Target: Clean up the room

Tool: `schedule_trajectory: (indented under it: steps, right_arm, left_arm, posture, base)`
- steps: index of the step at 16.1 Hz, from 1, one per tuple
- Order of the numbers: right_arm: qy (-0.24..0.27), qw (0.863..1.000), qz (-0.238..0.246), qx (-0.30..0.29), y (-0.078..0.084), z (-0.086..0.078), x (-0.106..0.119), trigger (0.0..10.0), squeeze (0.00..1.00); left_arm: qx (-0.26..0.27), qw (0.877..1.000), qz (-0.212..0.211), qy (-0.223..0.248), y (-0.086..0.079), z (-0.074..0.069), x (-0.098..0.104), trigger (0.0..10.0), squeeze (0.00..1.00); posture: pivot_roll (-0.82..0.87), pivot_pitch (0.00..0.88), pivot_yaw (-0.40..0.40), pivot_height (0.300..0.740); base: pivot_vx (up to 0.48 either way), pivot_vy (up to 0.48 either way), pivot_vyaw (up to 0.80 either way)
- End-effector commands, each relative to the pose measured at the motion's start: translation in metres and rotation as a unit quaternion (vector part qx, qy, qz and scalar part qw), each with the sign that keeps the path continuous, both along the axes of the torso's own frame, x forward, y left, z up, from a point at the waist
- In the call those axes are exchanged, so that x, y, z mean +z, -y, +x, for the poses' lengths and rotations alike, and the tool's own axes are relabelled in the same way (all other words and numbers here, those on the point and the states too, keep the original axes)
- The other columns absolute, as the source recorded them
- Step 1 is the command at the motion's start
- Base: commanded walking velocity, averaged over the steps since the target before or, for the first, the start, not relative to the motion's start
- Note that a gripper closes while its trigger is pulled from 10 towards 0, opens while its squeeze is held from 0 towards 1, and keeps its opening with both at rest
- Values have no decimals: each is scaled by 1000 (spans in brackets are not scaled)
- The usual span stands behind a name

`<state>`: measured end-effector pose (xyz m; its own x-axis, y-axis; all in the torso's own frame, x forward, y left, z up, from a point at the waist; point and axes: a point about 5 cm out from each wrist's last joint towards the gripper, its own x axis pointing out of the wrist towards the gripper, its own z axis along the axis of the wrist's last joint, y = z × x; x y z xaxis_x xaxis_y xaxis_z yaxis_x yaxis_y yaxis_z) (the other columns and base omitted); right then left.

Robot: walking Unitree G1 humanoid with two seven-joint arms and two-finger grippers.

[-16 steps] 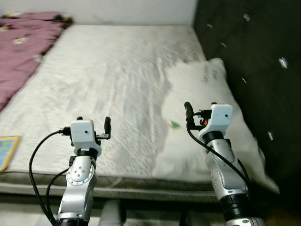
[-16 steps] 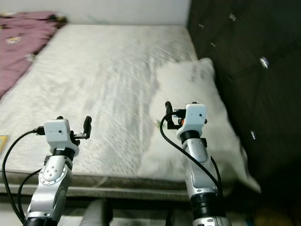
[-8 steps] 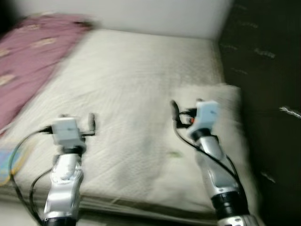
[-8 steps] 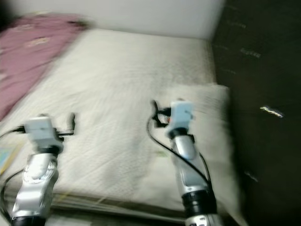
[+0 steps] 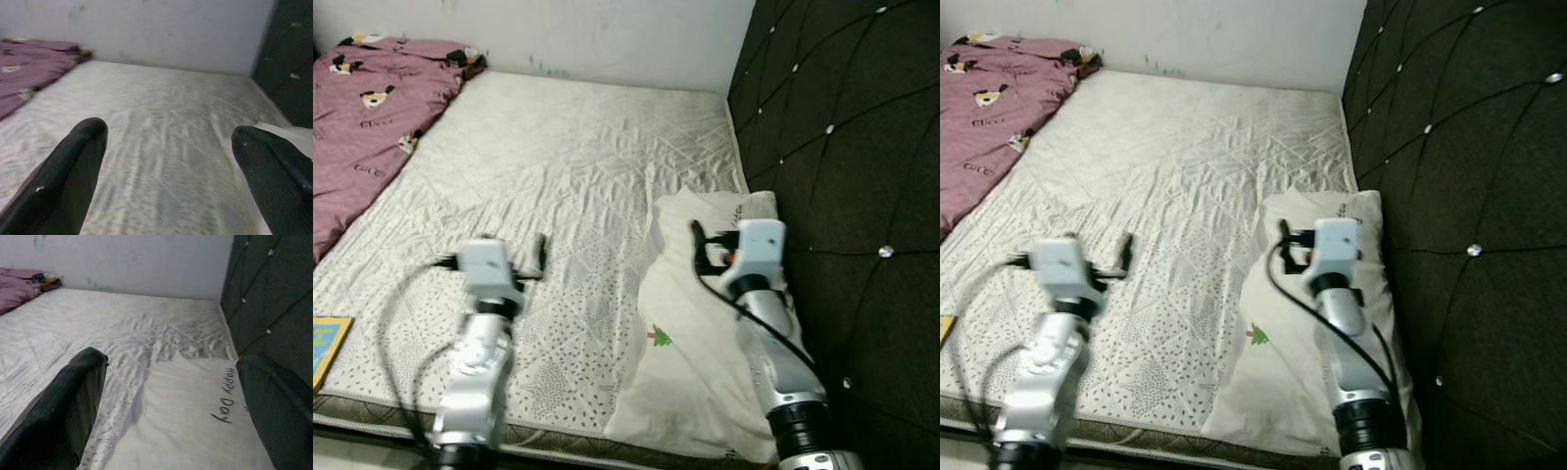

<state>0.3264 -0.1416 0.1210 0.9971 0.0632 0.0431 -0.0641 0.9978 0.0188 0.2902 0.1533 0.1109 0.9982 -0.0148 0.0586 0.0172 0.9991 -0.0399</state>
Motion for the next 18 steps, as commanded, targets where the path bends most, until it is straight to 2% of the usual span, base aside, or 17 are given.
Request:
schedule_trajectory:
  steps: [1, 6, 9, 13, 18]
  right_arm:
    - [-1, 1000, -7, 14, -5, 0, -1, 10000, 0]
    - [5, 1000, -11, 19, -8, 2, 1, 10000, 0]
    - [5, 999, -18, 33, -13, 0, -1, 10000, 0]
    - [8, 999, -15, 33, -15, 1, 0, 10000, 0]
    - [8, 1000, -15, 27, -15, 2, -1, 10000, 0]
  left_arm:
    - [5, 1000, -1, 1, -4, -2, 0, 10000, 0]
    - [12, 1000, 1, -9, -5, -3, -2, 10000, 0]
    - [5, 1000, -4, -1, 0, 1, 2, 10000, 0]
    - [-3, 1000, -5, 0, 5, 3, 3, 10000, 0]
    - [-2, 1000, -3, 0, 3, 4, 3, 10000, 0]
  posture:
    - [15, 28, -20, 740]
    - [22, 38, -21, 740]
    - [20, 39, -17, 740]
    - [17, 40, -12, 740]
    - [22, 35, -12, 740]
  base:
    - [0, 0, 0]
    - [0, 0, 0]
    - [0, 0, 0]
    - [0, 307, 0]
    - [0, 336, 0]
